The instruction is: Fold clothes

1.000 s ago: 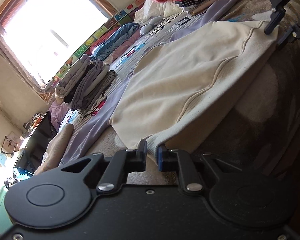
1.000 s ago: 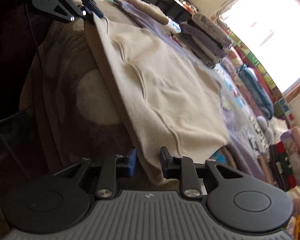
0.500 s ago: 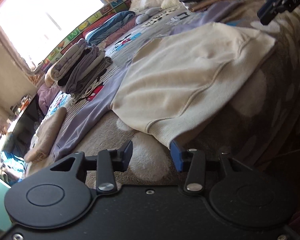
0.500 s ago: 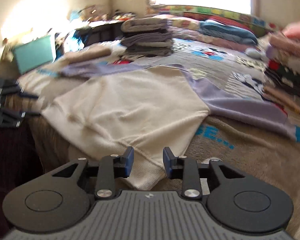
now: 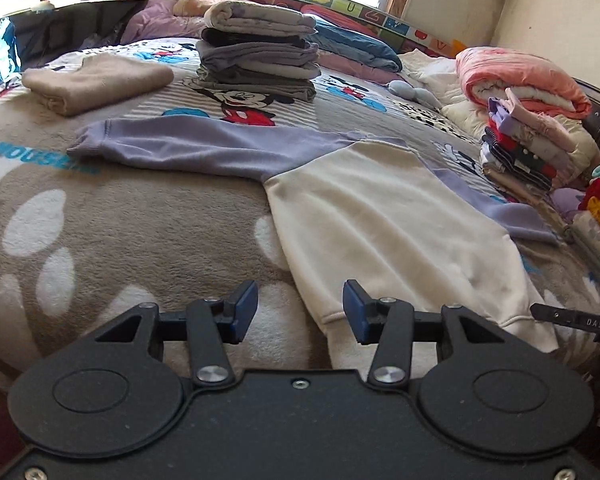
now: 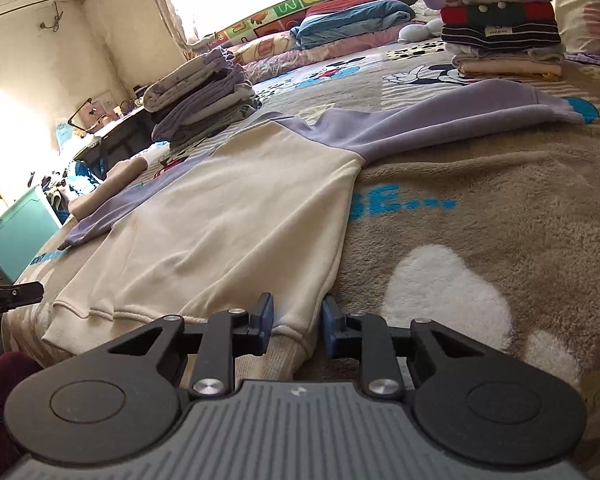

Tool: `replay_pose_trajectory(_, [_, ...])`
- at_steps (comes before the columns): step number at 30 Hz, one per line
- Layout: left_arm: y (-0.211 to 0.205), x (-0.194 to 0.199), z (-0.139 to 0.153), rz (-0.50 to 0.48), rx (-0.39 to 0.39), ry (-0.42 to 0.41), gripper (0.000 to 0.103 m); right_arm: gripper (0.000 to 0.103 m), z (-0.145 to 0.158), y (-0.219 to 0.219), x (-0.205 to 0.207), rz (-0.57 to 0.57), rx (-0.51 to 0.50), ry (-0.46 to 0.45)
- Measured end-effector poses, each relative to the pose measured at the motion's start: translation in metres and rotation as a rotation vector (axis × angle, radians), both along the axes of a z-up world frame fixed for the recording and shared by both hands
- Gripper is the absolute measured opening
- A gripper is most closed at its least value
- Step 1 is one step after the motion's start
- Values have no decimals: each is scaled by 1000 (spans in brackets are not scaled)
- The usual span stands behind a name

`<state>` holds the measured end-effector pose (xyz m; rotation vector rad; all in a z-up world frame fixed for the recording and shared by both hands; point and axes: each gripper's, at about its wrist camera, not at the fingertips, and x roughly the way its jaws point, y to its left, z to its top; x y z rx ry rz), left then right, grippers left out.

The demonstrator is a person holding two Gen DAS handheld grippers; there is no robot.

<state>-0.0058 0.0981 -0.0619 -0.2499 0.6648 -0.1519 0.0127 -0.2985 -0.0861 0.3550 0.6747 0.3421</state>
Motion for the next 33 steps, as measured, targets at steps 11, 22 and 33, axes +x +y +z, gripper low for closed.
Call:
replay_pose_trajectory(11, [30,66,-36,69,-237,81,2,17,-10,-11,-1,-31,86,36])
replay_pose_trajectory(22, [48,90,5,103,-76,-82,33,18,-22,-25,-3,-50,218,34])
replay_pose_trajectory(33, [74,250,-31,205,81,58,12,17,-34,-33,-1,-37,279,16])
